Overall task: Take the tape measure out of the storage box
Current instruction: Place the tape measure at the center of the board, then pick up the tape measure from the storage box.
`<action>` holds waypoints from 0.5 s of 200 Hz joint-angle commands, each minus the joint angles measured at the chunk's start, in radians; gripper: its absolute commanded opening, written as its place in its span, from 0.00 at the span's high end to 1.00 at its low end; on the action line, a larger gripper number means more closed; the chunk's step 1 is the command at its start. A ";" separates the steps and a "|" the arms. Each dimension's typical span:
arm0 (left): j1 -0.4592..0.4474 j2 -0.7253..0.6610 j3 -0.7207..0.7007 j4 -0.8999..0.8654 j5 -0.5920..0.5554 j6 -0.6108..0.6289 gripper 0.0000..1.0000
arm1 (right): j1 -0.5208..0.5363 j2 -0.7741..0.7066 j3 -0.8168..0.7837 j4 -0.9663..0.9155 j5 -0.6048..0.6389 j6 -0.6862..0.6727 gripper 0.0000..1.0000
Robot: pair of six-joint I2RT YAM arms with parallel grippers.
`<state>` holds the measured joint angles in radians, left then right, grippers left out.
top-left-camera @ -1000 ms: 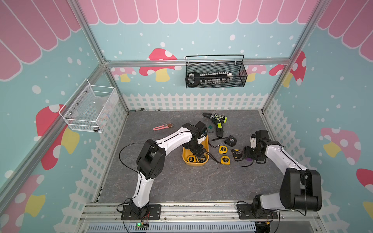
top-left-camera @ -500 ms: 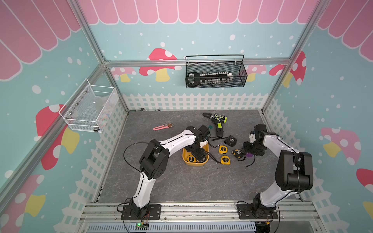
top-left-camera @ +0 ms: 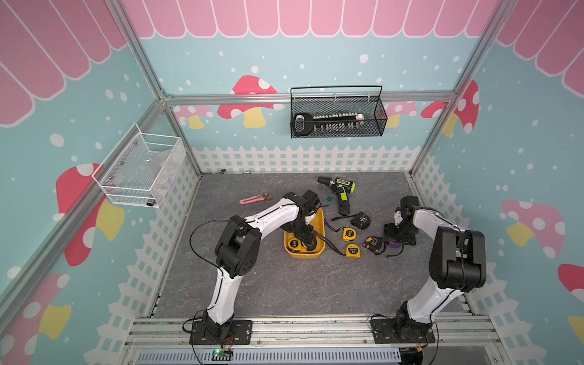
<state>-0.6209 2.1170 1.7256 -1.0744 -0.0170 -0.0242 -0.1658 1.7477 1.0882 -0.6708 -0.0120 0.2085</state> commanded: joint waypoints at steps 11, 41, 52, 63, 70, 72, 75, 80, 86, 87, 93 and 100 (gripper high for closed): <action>0.037 0.010 0.024 0.020 -0.098 -0.036 0.01 | -0.005 -0.019 -0.008 -0.013 0.006 0.000 0.10; 0.008 -0.038 0.026 0.022 -0.066 -0.001 0.01 | -0.005 -0.115 -0.025 -0.013 0.016 -0.008 0.03; -0.004 -0.050 0.016 0.022 -0.043 0.017 0.01 | -0.005 -0.148 -0.032 -0.018 0.006 -0.011 0.02; -0.018 -0.055 0.002 0.022 -0.028 0.037 0.01 | -0.003 -0.177 -0.039 -0.022 -0.005 -0.009 0.01; -0.028 -0.054 -0.004 0.024 -0.028 0.050 0.01 | -0.003 -0.194 -0.041 -0.026 -0.014 -0.008 0.01; -0.031 -0.054 -0.005 0.024 -0.030 0.054 0.01 | -0.003 -0.198 -0.043 -0.027 -0.015 -0.008 0.01; -0.035 -0.051 -0.007 0.024 -0.033 0.059 0.01 | -0.002 -0.204 -0.045 -0.028 -0.019 -0.006 0.01; -0.041 -0.047 -0.007 0.024 -0.034 0.065 0.01 | -0.001 -0.215 -0.047 -0.032 -0.022 -0.004 0.01; -0.045 -0.041 -0.007 0.024 -0.031 0.070 0.01 | -0.001 -0.229 -0.052 -0.033 -0.027 -0.002 0.01; -0.045 -0.040 -0.007 0.025 -0.031 0.070 0.01 | -0.002 -0.230 -0.052 -0.034 -0.028 -0.002 0.01; -0.049 -0.035 -0.006 0.027 -0.029 0.072 0.01 | -0.001 -0.243 -0.057 -0.037 -0.032 -0.001 0.01; -0.051 -0.028 -0.006 0.030 -0.023 0.077 0.01 | 0.000 -0.257 -0.064 -0.039 -0.040 -0.001 0.01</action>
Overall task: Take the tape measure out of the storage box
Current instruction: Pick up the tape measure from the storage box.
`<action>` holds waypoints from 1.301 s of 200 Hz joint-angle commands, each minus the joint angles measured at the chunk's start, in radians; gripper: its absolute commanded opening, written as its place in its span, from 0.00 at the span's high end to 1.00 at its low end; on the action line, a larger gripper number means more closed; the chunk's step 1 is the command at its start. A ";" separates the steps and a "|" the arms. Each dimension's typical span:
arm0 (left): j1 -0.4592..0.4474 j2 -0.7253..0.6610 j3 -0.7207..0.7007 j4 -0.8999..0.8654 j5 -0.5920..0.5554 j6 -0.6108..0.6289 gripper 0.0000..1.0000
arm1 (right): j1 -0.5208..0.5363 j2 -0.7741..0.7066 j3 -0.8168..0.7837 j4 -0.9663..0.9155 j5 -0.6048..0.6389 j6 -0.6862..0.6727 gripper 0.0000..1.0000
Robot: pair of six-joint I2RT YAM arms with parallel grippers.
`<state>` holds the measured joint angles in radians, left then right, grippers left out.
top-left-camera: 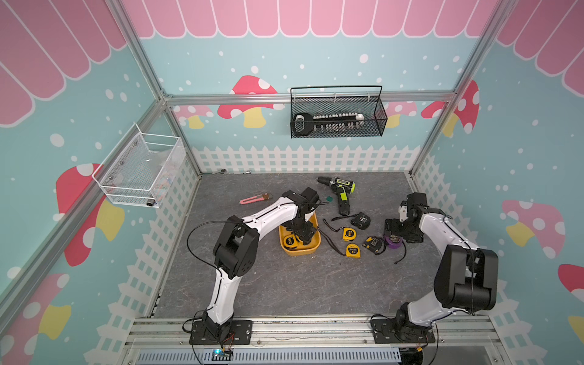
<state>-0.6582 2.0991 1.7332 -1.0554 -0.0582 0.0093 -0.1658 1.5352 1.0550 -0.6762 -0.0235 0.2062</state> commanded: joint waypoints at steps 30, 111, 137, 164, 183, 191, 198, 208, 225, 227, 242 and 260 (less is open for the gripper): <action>-0.019 0.046 0.006 0.014 0.032 0.062 0.01 | 0.000 -0.077 -0.049 -0.049 -0.033 -0.005 0.01; -0.019 0.132 0.075 0.038 0.025 0.075 0.21 | 0.002 -0.121 -0.087 -0.047 -0.058 0.006 0.01; -0.017 0.098 0.074 0.045 0.017 0.064 0.31 | 0.004 -0.135 -0.082 -0.047 -0.096 0.006 0.02; 0.007 0.032 0.081 0.049 0.027 0.017 0.40 | 0.031 -0.182 -0.096 -0.024 -0.174 -0.004 0.03; 0.044 -0.023 0.088 0.055 0.084 -0.033 0.43 | 0.075 -0.252 -0.127 0.033 -0.232 -0.009 0.04; 0.062 -0.042 0.091 0.056 0.109 -0.054 0.44 | 0.094 -0.282 -0.141 0.060 -0.260 -0.004 0.04; 0.076 -0.056 0.097 0.055 0.132 -0.071 0.45 | 0.111 -0.299 -0.149 0.083 -0.292 0.004 0.04; 0.094 -0.071 0.104 0.056 0.158 -0.098 0.45 | 0.138 -0.317 -0.157 0.118 -0.349 0.015 0.04; 0.127 -0.089 0.114 0.056 0.217 -0.158 0.46 | 0.214 -0.323 -0.168 0.191 -0.417 0.056 0.04; 0.132 -0.091 0.116 0.055 0.227 -0.167 0.46 | 0.227 -0.322 -0.167 0.200 -0.420 0.060 0.04; 0.161 -0.090 0.124 0.055 0.304 -0.234 0.47 | 0.313 -0.303 -0.171 0.275 -0.431 0.101 0.04; 0.185 -0.084 0.125 0.056 0.375 -0.300 0.47 | 0.397 -0.261 -0.183 0.387 -0.453 0.155 0.05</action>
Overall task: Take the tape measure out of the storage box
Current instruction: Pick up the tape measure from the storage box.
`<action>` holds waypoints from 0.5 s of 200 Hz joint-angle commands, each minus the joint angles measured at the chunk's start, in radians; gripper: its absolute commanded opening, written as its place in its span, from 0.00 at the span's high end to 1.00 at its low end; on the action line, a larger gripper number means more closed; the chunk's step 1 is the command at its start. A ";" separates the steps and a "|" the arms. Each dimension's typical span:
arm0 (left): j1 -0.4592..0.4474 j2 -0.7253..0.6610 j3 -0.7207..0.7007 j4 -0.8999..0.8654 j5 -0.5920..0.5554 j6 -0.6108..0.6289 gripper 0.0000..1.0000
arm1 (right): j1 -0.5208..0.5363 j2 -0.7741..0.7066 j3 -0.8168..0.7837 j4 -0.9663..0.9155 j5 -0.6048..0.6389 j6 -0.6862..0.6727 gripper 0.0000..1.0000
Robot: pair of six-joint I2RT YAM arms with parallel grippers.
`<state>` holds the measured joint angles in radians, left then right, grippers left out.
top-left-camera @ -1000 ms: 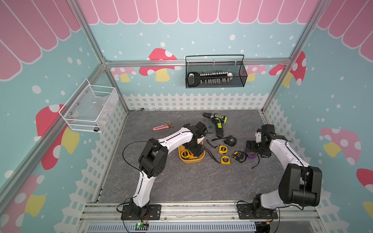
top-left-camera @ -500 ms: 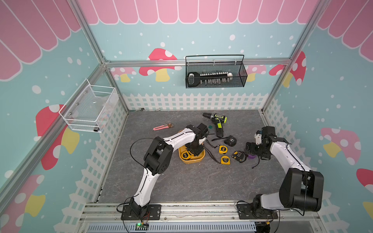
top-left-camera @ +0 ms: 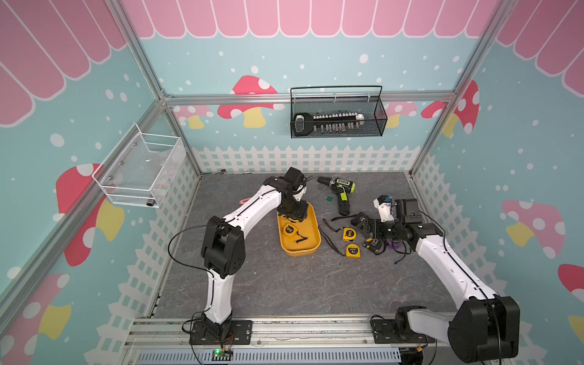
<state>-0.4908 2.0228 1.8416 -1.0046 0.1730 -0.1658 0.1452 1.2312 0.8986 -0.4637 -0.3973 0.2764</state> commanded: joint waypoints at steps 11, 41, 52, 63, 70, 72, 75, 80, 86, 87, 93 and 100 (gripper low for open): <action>0.025 -0.002 0.013 0.005 0.180 -0.153 0.48 | 0.128 0.071 -0.049 0.286 -0.106 0.134 0.05; 0.029 -0.006 -0.004 0.015 0.258 -0.228 0.51 | 0.239 0.162 -0.053 0.496 -0.111 0.206 0.08; 0.031 -0.012 -0.012 0.026 0.289 -0.259 0.51 | 0.283 0.199 -0.047 0.561 -0.108 0.223 0.09; 0.035 -0.017 -0.022 0.041 0.325 -0.294 0.51 | 0.327 0.234 -0.038 0.605 -0.087 0.229 0.10; 0.037 -0.020 -0.029 0.052 0.344 -0.315 0.51 | 0.349 0.255 -0.032 0.633 -0.074 0.235 0.10; 0.038 -0.021 -0.032 0.057 0.349 -0.322 0.51 | 0.355 0.260 -0.031 0.642 -0.070 0.239 0.11; 0.038 -0.023 -0.036 0.062 0.357 -0.330 0.51 | 0.363 0.268 -0.032 0.656 -0.064 0.245 0.11; 0.039 -0.026 -0.044 0.072 0.368 -0.343 0.51 | 0.372 0.278 -0.033 0.682 -0.046 0.256 0.12; 0.040 -0.031 -0.058 0.090 0.384 -0.359 0.51 | 0.384 0.290 -0.040 0.718 -0.022 0.273 0.14; 0.040 -0.033 -0.061 0.093 0.388 -0.363 0.51 | 0.386 0.292 -0.041 0.725 -0.019 0.277 0.14; 0.041 -0.037 -0.076 0.111 0.403 -0.385 0.52 | 0.396 0.300 -0.051 0.768 0.002 0.294 0.16; 0.043 -0.042 -0.092 0.130 0.419 -0.405 0.52 | 0.406 0.314 -0.061 0.816 0.018 0.313 0.17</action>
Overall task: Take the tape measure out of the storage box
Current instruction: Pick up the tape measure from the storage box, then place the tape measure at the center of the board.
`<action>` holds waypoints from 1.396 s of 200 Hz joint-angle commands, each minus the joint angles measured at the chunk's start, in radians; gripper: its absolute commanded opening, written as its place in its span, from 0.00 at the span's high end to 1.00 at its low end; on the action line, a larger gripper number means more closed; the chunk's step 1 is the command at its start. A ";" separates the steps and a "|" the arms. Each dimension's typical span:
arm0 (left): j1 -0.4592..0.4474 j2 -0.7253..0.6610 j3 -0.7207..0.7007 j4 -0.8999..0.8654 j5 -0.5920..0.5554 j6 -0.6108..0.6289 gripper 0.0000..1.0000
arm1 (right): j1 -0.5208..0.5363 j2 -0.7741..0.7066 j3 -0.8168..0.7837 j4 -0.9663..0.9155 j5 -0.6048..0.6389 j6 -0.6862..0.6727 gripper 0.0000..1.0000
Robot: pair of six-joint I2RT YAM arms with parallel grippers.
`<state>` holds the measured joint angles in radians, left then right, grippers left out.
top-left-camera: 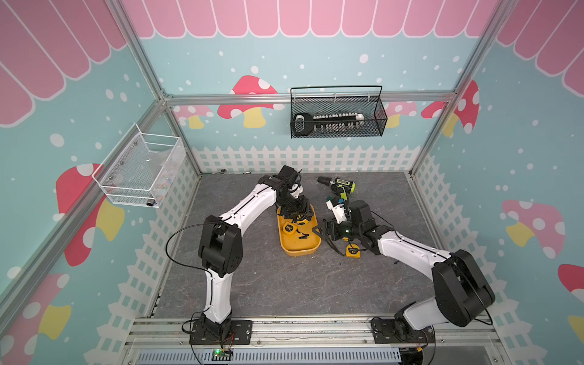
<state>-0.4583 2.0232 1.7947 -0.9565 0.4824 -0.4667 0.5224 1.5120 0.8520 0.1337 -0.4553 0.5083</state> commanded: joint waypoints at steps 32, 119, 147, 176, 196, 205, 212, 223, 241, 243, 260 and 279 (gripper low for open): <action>0.011 -0.062 -0.085 0.113 0.133 -0.136 0.53 | 0.062 0.093 -0.015 0.374 0.121 0.135 0.23; 0.010 -0.116 -0.135 0.151 0.125 -0.125 0.42 | 0.078 0.169 0.062 0.353 0.149 0.206 0.71; 0.010 -0.151 -0.152 0.145 0.033 -0.070 0.01 | 0.055 0.111 0.031 0.316 0.167 0.223 0.75; 0.007 -0.154 -0.129 0.053 -0.146 0.037 0.01 | -0.035 -0.007 -0.031 0.183 0.144 0.222 0.77; -0.010 -0.128 -0.119 -0.013 -0.253 0.126 0.01 | -0.151 -0.105 -0.076 0.062 0.103 0.200 0.78; -0.027 -0.107 -0.109 -0.050 -0.323 0.167 0.01 | -0.208 -0.140 -0.087 -0.002 0.082 0.187 0.78; -0.041 -0.086 -0.102 -0.077 -0.367 0.199 0.01 | -0.247 -0.159 -0.088 -0.050 0.064 0.166 0.79; -0.063 -0.049 -0.091 -0.116 -0.431 0.240 0.01 | -0.300 -0.165 -0.077 -0.126 0.019 0.130 0.79; -0.095 0.008 -0.079 -0.158 -0.501 0.284 0.01 | -0.358 -0.132 -0.051 -0.227 -0.043 0.085 0.78; -0.098 0.013 -0.077 -0.159 -0.506 0.286 0.01 | -0.362 -0.127 -0.048 -0.234 -0.047 0.082 0.79; -0.117 0.045 -0.073 -0.164 -0.533 0.302 0.01 | -0.389 -0.090 -0.047 -0.266 -0.073 0.069 0.79; -0.132 0.073 -0.053 -0.172 -0.548 0.312 0.01 | -0.418 -0.054 -0.061 -0.262 -0.075 0.079 0.78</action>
<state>-0.5800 2.0720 1.6981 -1.0752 0.0227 -0.2176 0.1303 1.4239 0.7856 -0.0669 -0.4702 0.6167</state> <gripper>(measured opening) 0.990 0.388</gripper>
